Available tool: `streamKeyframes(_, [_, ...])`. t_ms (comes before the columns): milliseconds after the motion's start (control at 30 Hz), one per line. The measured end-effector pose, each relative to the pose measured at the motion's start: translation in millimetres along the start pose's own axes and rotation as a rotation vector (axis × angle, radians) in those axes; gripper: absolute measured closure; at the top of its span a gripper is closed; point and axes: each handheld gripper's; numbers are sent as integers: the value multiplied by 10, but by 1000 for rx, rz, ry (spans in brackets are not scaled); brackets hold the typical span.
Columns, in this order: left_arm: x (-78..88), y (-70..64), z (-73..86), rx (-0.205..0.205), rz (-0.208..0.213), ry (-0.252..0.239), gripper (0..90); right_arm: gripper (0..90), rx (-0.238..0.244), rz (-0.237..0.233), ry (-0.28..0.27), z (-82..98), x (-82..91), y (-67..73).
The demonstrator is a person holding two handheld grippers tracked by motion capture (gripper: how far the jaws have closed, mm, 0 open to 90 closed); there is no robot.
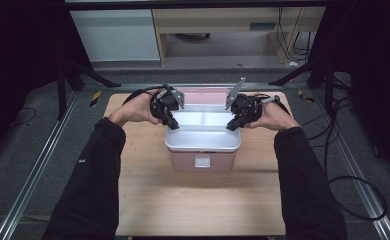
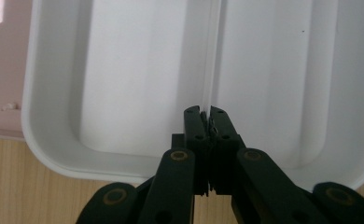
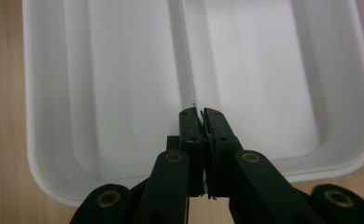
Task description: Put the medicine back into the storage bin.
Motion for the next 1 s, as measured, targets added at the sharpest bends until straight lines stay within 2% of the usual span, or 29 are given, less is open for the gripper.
streamKeyframes(267, [-154, 13, -2, 2, -15, 26, 882, 867, -4, 0, 12, 79, -192, -21])
streamKeyframes(400, [-226, 20, 33, 19, 1, 24, 880, 862, -4, 2, 13, 114, -254, -4])
streamKeyframes(567, [-318, 7, 110, 39, 13, 3, 880, 842, -4, 29, 13, 137, -325, 37])
streamKeyframes(767, [-415, -39, 191, 55, 20, -24, 876, 824, -12, 67, -30, 205, -396, 111])
streamKeyframes(933, [-415, -101, 260, 60, 26, -74, 868, 829, -21, 62, -45, 227, -413, 217])
streamKeyframes(1000, [-407, -123, 265, 68, 10, -79, 857, 822, -27, 71, -63, 232, -413, 262])
Point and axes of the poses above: each handheld gripper's, and its own axes: x roughly backward along the jaws, z roughly out of its underside, y roughly to its left, and after that the axes turned 13 degrees about x, right-handed
